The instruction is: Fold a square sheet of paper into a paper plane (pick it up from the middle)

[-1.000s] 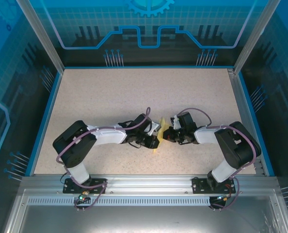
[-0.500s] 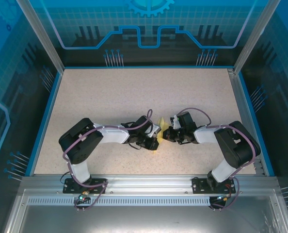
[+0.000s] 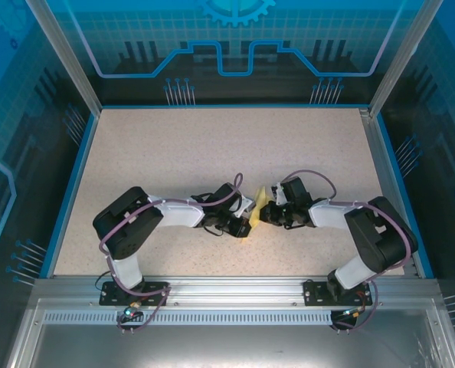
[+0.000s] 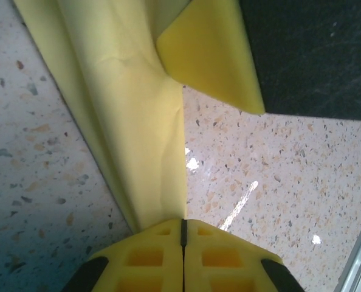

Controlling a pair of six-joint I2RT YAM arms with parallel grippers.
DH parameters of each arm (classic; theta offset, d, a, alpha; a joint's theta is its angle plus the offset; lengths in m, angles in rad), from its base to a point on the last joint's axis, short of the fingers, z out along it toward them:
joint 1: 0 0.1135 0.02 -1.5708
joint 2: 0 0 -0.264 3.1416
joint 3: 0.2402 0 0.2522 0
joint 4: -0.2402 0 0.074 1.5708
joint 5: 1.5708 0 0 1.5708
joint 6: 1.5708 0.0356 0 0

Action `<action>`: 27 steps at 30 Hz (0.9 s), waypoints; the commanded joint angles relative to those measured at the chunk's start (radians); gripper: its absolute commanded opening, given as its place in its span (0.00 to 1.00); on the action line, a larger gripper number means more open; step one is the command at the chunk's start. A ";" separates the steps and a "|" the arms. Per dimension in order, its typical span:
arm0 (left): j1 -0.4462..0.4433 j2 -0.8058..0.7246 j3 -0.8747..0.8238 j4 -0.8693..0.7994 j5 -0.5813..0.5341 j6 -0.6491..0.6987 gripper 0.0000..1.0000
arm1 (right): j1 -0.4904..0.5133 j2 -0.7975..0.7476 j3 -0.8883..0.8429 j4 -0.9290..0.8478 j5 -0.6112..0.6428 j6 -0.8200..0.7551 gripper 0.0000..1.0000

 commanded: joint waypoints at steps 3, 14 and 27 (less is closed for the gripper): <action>-0.017 0.031 -0.058 -0.083 -0.081 0.048 0.06 | -0.014 -0.121 0.005 -0.142 0.049 -0.032 0.16; -0.027 0.020 -0.085 -0.039 -0.079 0.050 0.05 | 0.011 -0.183 -0.129 0.259 -0.134 0.269 0.04; -0.029 0.015 -0.111 0.003 -0.074 0.032 0.04 | 0.098 0.041 -0.158 0.561 -0.111 0.422 0.00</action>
